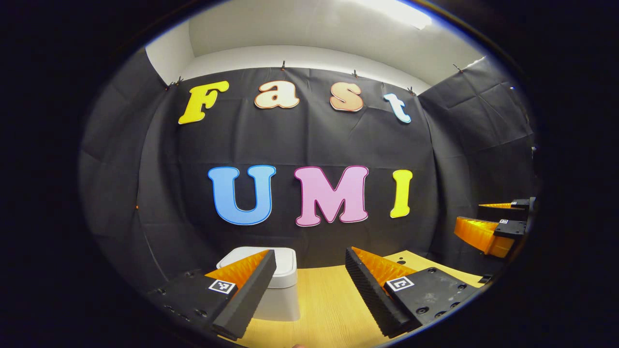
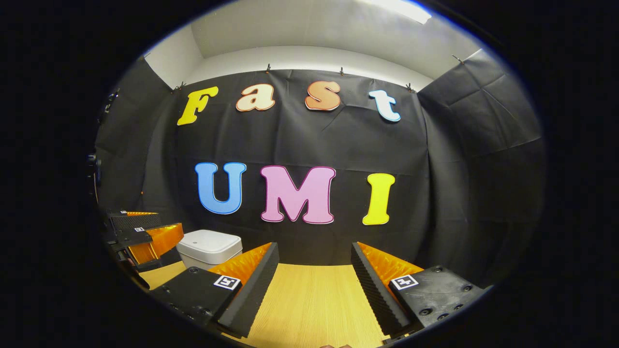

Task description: Press the lid of the desktop garbage bin to open it, pick up the crumpled paper on the desktop and throw it into the bin, then pick up the pop can on the desktop and drop it into the bin, and finally close the garbage bin lid.

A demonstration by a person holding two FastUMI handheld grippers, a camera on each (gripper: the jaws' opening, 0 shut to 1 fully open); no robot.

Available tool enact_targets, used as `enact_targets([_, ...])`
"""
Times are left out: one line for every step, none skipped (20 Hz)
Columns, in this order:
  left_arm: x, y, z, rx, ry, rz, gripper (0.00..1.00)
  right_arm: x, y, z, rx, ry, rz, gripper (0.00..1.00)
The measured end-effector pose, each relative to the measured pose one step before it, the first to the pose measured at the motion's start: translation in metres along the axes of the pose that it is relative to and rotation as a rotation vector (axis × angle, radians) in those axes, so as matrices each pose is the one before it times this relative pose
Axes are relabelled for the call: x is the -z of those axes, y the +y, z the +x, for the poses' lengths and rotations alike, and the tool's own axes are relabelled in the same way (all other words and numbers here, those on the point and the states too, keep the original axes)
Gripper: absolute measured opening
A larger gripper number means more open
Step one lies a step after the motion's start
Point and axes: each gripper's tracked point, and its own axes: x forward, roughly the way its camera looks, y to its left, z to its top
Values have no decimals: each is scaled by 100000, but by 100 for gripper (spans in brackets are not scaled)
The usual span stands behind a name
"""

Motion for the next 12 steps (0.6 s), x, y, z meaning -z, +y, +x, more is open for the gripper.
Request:
enact_targets([-54,19,-105,1,-102,-140,97,105,36,-64,1,164,-18,96])
enact_targets([-69,27,34,-6,-241,-127,97,-1,-29,-39,33,97,-11,96])
enact_targets([-8,-47,4,-64,74,-42,97,0,48,-161,66,-107,-1,96])
enact_targets([122,-11,-48,140,101,-58,97,-30,40,-114,183,17,-29,97])
enact_targets([-47,-37,-48,243,-131,16,97,-7,-17,-45,12,1,26,97])
enact_targets([71,-52,23,71,66,224,97,-1,82,35,-78,95,-1,97])
enact_targets([18,68,-53,-44,85,148,97,36,1,-12,10,131,-52,96])
enact_targets([72,-28,1,14,61,-59,97,-22,-32,18,44,37,-187,96])
enact_targets([4,-4,-8,-13,123,-200,97,-16,-28,26,63,18,-184,96])
enact_targets([113,23,17,-221,130,-149,97,-15,18,-18,24,-75,-148,96])
enact_targets([39,61,97,-450,203,-24,97,-101,-19,18,138,-354,-169,96])
enact_targets([143,156,89,-406,341,-128,97,-69,-33,80,247,-308,-176,96])
